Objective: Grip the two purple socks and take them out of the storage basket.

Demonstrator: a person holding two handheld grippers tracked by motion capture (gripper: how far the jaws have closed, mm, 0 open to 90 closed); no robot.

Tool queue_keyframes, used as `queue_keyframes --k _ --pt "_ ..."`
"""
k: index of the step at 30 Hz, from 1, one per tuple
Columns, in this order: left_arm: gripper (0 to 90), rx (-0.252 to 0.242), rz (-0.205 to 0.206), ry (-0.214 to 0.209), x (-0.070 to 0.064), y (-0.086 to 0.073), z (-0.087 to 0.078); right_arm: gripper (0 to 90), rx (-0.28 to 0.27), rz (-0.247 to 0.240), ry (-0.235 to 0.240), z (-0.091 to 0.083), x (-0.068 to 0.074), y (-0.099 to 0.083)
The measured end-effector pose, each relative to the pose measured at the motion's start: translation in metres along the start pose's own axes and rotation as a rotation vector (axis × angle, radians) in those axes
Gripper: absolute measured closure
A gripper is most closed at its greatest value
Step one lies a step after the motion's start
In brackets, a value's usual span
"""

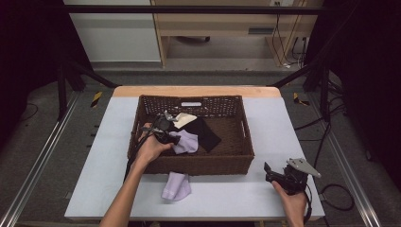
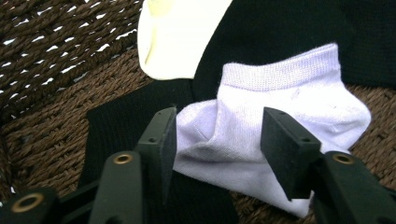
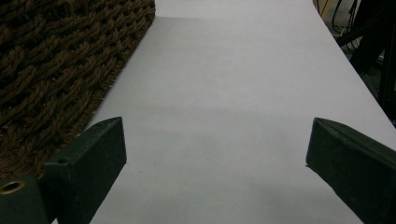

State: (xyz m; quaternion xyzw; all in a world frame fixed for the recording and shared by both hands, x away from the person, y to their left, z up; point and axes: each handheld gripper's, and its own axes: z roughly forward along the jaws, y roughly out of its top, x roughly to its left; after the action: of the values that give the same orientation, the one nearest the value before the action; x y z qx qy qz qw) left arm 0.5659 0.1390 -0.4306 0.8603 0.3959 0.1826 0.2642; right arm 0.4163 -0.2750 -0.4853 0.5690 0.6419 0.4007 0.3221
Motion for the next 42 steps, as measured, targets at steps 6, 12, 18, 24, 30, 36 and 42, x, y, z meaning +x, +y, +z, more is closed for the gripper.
queue_keyframes --k 6,12,18,24,30,36,42 --pt "64.8 0.037 -0.015 -0.02 0.002 -0.001 0.0 5.4 0.0 -0.001 -0.001 0.0 0.0 0.0" --pt "77.1 0.051 -0.022 -0.048 0.003 -0.001 -0.001 5.4 -0.003 0.003 0.002 0.0 0.0 0.0" --pt "83.1 -0.011 -0.037 -0.049 0.002 0.0 -0.009 5.3 -0.005 0.006 0.001 0.0 -0.001 0.0" --pt "84.1 -0.11 -0.049 -0.045 0.002 0.0 -0.018 5.4 -0.004 0.008 -0.001 0.0 -0.001 0.0" --pt "84.9 -0.217 -0.091 -0.046 0.006 -0.002 -0.028 5.4 -0.005 0.007 -0.003 0.0 -0.001 0.0" --pt "85.3 -0.314 -0.114 -0.054 0.009 -0.003 -0.037 5.4 0.001 0.009 -0.002 0.0 -0.001 0.0" --pt "85.5 -0.419 -0.136 -0.05 0.013 -0.001 -0.047 5.4 0.0 0.009 0.0 0.0 -0.001 0.0"
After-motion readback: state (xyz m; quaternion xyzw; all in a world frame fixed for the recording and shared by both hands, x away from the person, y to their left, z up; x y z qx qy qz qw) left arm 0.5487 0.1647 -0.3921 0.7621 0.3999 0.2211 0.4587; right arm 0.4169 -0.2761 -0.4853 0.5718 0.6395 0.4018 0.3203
